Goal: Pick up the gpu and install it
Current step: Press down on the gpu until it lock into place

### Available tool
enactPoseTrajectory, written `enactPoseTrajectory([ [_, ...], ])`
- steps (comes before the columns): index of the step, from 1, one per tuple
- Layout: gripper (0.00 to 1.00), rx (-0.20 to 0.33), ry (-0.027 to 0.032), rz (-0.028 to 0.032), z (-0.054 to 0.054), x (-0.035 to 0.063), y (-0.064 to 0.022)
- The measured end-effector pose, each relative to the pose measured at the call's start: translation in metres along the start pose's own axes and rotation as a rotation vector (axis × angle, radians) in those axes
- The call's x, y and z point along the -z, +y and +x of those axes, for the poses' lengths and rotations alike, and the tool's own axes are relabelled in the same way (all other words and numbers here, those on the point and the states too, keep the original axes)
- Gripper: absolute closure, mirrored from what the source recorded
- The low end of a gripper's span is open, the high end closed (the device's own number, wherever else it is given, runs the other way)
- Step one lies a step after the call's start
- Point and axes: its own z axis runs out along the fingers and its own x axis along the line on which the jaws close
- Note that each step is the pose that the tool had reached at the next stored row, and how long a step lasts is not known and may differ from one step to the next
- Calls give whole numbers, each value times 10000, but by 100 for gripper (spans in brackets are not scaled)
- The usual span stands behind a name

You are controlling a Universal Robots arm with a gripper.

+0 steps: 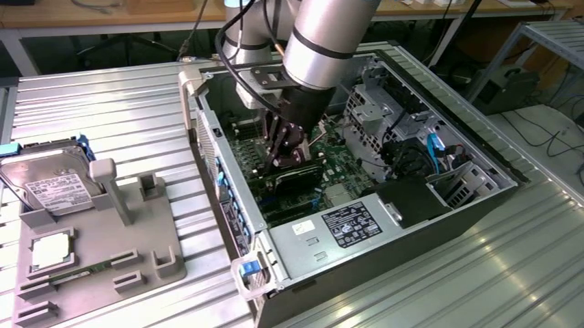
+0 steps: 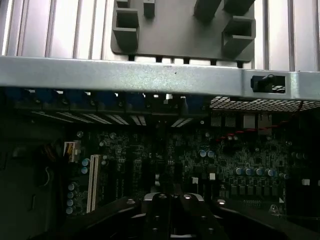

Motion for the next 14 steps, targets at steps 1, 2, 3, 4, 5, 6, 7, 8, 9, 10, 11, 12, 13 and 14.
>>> enactPoseTrajectory([
  [1,89,21,12,171,-7,0,0],
  [2,89,33,20,278,-11,0,0],
  [3,89,48,31,414,-15,0,-1],
  [4,89,62,38,542,-20,0,-2],
  [5,89,73,48,662,-24,1,-2],
  [6,89,85,57,805,-28,0,-2],
  [7,89,95,64,931,-32,0,-3],
  [8,89,101,70,1025,-33,-1,-4],
  [9,89,104,71,1082,-33,-3,-5],
  [10,89,104,72,1087,-33,-3,-5],
  [11,89,103,74,1091,-33,-2,-4],
  [12,89,103,74,1095,-33,-3,-4],
  [13,89,104,74,1096,-33,-2,-4],
  [14,89,104,74,1097,-33,-2,-4],
])
